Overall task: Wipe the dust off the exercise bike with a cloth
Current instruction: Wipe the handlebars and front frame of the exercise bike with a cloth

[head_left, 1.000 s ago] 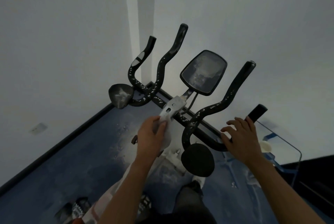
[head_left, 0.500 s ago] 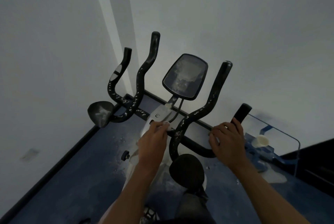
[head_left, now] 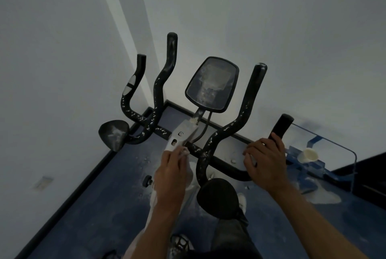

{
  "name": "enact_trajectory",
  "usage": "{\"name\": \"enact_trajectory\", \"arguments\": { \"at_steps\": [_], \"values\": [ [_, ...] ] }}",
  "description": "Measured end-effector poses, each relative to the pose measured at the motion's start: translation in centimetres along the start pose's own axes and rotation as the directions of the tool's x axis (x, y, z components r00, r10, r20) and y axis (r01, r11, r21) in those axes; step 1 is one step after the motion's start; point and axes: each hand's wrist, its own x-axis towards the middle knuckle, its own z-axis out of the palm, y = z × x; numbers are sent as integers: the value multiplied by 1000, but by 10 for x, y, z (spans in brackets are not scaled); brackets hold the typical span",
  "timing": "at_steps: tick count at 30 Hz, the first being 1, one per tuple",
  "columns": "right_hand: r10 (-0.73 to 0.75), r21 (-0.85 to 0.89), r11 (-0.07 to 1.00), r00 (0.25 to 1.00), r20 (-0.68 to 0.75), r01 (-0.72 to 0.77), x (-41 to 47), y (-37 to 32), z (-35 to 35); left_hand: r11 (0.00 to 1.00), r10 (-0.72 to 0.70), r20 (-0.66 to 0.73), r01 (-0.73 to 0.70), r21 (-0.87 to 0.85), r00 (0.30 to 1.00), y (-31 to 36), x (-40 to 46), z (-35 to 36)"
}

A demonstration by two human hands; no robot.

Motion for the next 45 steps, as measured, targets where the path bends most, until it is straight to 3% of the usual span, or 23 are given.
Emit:
{"name": "enact_trajectory", "arguments": {
  "at_steps": [2,7,11,14,16,21,26,29,31,34,39,45],
  "values": [
    [2,1,1000,1000,-5,-2,0,0,0,995,-87,-31,85,-50,996,4,-2,2],
    [5,11,1000,1000,-13,-5,0,-2,-1,998,25,65,-28,48,998,7,2,13],
    [7,13,1000,1000,-22,-7,0,-2,-1,998,-31,18,30,55,999,-1,-1,9],
    [7,13,1000,1000,-16,-7,0,-2,0,995,68,55,-63,-82,996,6,6,7],
    [10,13,1000,1000,-14,-10,-1,-1,1,991,136,108,-135,-14,985,2,2,12],
    [22,18,1000,1000,-9,-22,-1,-1,1,1000,-1,49,2,-16,999,-18,-22,14],
    [20,17,1000,1000,-16,-20,-1,-1,1,983,183,76,-182,-23,980,4,-11,10],
    [16,24,1000,1000,-25,-16,-1,-1,0,993,117,57,-115,-32,992,2,-4,8],
    [17,26,1000,999,-29,-16,-1,-1,-1,988,148,37,-147,-39,988,4,1,5],
    [12,22,1000,1000,-28,-12,0,-1,0,942,321,153,-332,54,935,12,16,3],
    [18,25,1000,1000,-19,-17,-1,0,0,933,307,200,-336,132,931,15,46,-17],
    [20,22,1000,1000,-13,-20,-1,0,0,859,394,431,-492,141,811,17,56,-19]
  ]
}}
